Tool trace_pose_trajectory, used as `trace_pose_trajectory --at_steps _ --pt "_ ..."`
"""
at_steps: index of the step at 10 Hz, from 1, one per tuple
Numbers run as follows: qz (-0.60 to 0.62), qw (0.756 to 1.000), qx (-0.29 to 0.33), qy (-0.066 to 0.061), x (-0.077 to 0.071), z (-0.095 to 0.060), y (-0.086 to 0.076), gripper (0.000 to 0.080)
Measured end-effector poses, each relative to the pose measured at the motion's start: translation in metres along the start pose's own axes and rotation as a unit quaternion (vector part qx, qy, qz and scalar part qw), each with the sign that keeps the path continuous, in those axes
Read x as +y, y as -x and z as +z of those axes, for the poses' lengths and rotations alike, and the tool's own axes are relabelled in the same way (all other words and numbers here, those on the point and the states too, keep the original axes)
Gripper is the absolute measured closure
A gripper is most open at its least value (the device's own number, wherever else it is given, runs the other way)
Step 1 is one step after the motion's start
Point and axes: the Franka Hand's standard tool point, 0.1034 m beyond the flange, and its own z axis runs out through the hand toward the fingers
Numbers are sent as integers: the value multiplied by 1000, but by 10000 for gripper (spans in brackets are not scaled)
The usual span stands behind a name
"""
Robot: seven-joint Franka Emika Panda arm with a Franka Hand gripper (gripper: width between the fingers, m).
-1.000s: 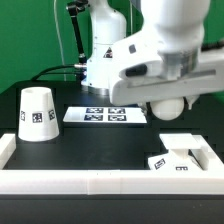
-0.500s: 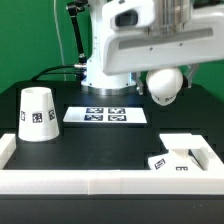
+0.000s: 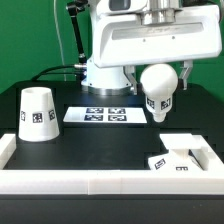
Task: Assemble lamp
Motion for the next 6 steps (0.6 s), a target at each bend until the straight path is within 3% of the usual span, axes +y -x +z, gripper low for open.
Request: trace_pose_trajectory --at_steps 2,3,5,6 --pt "-11 997 72 17 6 -3 -9 223" --pt "-11 998 63 16 6 1 -1 223" --pt "-11 998 64 16 6 2 -2 223" --pt "-48 995 82 24 2 2 -7 223"
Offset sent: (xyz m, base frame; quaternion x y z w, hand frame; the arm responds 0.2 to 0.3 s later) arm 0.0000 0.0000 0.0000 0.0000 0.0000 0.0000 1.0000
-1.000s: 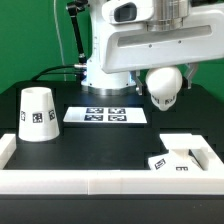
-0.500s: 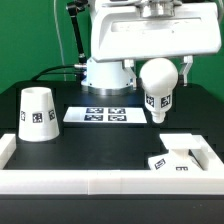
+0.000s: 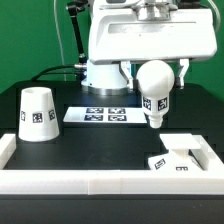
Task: Assemble lamp
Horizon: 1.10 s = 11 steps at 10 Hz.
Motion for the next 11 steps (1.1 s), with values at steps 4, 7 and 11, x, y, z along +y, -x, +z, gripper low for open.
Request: trace_pose_trajectory --at_steps 4,7,11 --pt "-55 998 4 -1 -9 2 -7 223" --pt "-58 998 24 3 -10 4 -12 223" --pt "-63 997 40 -1 -28 5 -18 223"
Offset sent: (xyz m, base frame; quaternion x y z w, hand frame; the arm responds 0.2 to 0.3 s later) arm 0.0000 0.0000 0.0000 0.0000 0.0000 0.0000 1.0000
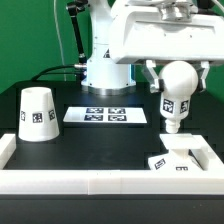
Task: Assemble lamp
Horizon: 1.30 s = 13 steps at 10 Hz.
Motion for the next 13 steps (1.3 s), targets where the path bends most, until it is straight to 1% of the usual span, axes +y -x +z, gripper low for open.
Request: trace_pose_trajectory --at_steps 2,3,4,5,6,10,13 --pt "-1 1000 13 6 4 1 0 223" --pt "-2 1000 14 6 3 2 1 223" --pt "-4 1000 29 10 1 3 -2 223" --pt "-5 1000 28 8 -2 4 -1 223" --pt "-7 999 40 13 1 5 -3 223" --pt "-8 999 33 11 -3 10 3 223" --pt "-10 999 31 7 -11 11 5 223"
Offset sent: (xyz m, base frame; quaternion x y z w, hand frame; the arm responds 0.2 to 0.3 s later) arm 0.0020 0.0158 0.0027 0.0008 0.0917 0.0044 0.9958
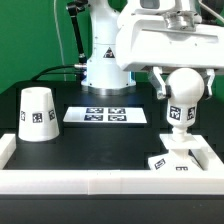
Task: Assemble lamp
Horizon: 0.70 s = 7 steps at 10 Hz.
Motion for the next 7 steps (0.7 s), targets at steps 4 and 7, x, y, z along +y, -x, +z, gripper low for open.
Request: trace_pose_trajectory --at_steps 4,7 --pt "-3 1000 -4 -2 -4 4 5 223" --pt "-2 1000 -6 -2 -2 6 8 223"
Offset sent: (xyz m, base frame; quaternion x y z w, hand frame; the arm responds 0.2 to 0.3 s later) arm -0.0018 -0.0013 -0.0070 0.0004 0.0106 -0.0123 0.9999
